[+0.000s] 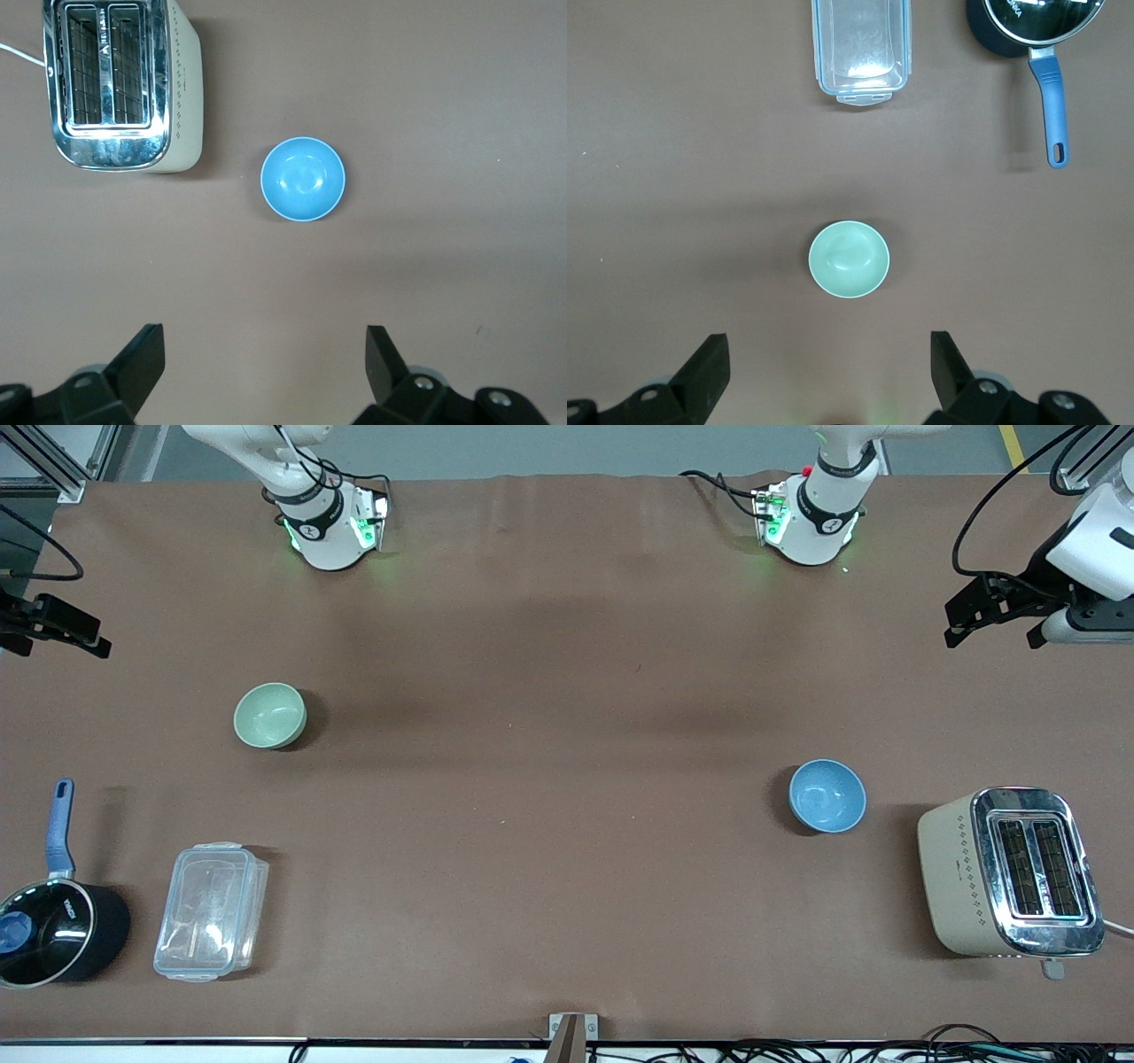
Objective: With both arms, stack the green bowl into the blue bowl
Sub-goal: 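Reach the right gripper to the green bowl while the left gripper reaches the blue bowl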
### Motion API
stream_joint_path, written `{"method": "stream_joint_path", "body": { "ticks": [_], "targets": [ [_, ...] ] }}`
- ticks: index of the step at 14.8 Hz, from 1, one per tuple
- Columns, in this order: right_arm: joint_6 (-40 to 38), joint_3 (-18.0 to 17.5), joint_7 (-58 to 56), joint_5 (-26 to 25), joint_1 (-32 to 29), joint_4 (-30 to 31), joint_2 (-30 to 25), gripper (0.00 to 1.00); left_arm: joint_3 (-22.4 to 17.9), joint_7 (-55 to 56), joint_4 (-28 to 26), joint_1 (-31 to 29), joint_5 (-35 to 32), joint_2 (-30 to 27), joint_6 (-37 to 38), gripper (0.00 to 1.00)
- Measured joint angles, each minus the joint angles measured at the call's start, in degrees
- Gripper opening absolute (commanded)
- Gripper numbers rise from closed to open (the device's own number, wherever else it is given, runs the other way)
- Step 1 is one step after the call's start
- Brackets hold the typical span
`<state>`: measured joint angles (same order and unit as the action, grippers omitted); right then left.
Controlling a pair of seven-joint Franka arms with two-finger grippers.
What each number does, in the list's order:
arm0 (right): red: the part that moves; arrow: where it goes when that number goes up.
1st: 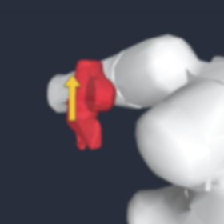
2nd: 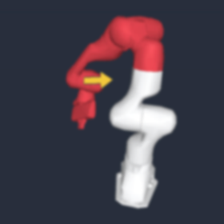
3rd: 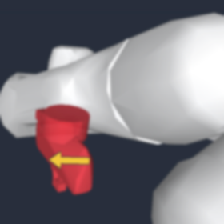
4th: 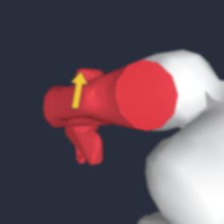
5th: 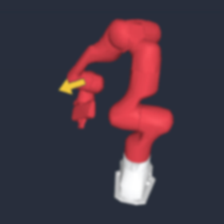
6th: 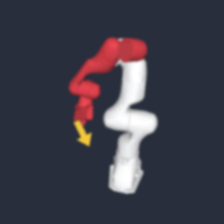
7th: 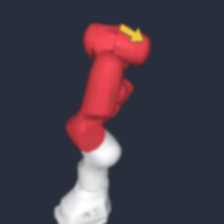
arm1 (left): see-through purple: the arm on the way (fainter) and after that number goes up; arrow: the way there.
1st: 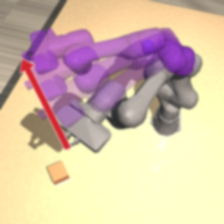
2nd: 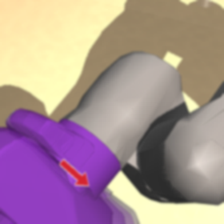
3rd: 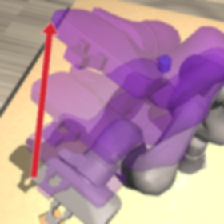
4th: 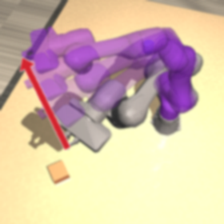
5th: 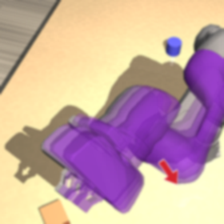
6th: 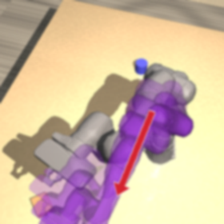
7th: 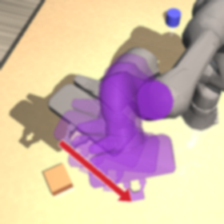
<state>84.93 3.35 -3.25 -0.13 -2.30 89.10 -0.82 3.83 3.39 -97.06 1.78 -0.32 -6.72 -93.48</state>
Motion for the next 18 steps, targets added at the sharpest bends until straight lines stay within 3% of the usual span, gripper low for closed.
{"method": "stream_joint_path", "body": {
  "ticks": [5,8,12,14,18],
  "targets": [
    [0.0,0.0,0.0,0.0,0.0,0.0,0.0,1.00,-0.1,0.0,0.1,-0.7,0.0,1.4,0.0,1.00],
    [0.0,0.0,0.0,0.0,0.0,0.1,0.0,0.98,-0.2,0.0,0.3,-1.5,0.0,6.3,-1.0,1.00],
    [1.2,0.1,0.0,0.1,-0.5,2.2,0.1,0.98,-0.2,0.0,-0.6,-1.9,0.0,17.6,-8.7,1.00],
    [4.1,0.2,0.0,0.1,-1.4,5.3,0.3,0.98,-0.1,0.0,-3.5,-1.8,0.0,22.1,-16.2,1.00],
    [11.2,0.3,-0.8,0.2,-3.4,15.1,0.7,0.98,-0.1,0.0,-12.6,-2.0,0.0,24.5,-29.5,1.00]
  ]
}}
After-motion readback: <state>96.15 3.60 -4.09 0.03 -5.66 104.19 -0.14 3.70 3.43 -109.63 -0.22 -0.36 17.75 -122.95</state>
